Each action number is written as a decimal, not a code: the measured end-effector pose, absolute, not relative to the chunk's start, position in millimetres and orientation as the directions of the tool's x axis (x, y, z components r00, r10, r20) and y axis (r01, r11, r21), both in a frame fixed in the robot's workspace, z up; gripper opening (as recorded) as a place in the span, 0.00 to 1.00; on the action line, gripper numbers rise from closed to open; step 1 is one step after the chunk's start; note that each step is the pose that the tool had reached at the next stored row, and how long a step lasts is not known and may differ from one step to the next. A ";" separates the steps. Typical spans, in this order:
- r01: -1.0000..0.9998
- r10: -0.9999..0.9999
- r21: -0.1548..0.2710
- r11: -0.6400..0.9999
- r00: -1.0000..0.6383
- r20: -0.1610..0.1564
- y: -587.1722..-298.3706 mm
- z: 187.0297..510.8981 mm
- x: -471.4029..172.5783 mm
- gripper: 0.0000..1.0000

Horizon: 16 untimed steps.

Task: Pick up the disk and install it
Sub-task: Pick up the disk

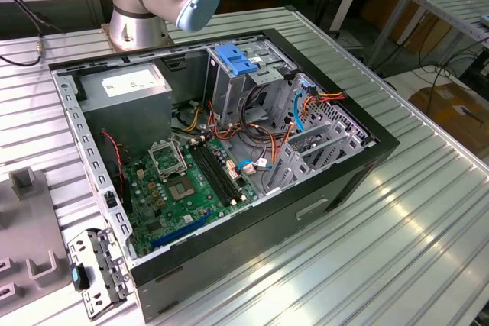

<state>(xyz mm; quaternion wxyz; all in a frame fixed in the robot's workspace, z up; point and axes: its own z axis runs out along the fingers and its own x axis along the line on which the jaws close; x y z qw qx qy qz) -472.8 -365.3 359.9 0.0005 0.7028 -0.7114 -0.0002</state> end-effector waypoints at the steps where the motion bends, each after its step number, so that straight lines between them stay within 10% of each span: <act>1: -1.000 -1.000 0.001 0.012 -0.012 0.001 -365.3 360.3 -472.8 0.37; 16: -1.000 -1.000 0.001 0.012 -0.012 0.001 -365.3 363.5 -472.8 0.37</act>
